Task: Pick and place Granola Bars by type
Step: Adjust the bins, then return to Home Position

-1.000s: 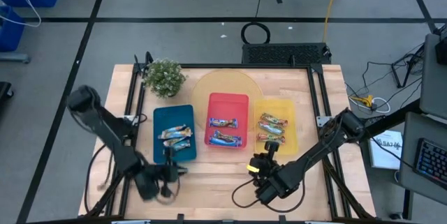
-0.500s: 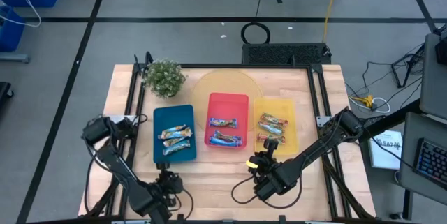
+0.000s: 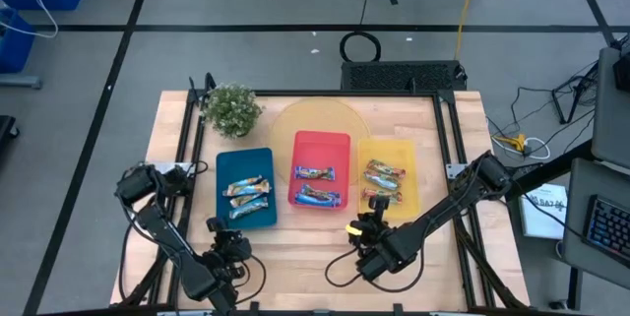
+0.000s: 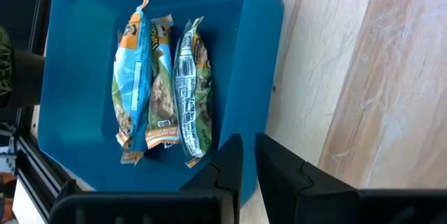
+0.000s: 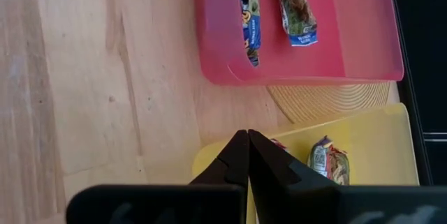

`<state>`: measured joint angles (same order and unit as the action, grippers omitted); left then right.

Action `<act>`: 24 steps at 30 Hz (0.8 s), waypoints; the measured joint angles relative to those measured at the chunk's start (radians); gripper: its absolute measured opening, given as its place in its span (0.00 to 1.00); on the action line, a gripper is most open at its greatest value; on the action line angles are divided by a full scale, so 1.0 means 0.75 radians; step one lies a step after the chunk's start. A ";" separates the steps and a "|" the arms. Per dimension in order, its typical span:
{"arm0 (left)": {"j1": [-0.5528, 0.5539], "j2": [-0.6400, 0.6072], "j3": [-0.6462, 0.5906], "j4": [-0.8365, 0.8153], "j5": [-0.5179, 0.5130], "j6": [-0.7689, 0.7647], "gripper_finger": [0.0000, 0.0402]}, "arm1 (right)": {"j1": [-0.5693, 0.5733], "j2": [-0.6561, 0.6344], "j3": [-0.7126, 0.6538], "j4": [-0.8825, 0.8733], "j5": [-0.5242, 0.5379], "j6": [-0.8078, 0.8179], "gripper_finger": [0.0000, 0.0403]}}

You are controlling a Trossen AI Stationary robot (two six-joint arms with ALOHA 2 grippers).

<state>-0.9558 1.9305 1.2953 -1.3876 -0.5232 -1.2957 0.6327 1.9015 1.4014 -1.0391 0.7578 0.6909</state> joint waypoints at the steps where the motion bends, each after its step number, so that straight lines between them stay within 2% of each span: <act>1: 0.000 0.000 0.000 0.000 0.000 0.000 0.12 | -0.004 0.000 0.000 0.000 0.000 0.000 0.00; 13: 0.001 0.000 -0.013 -0.054 0.000 -0.031 0.12 | -0.007 0.000 0.001 0.015 0.000 0.000 0.00; 24: 0.012 0.001 -0.126 -0.051 0.052 -0.072 0.12 | -0.007 0.000 0.001 0.033 -0.003 0.004 0.00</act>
<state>-0.9466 1.9312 1.2010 -1.4259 -0.4841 -1.3499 0.6277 1.9015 1.4021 -1.0147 0.7555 0.6941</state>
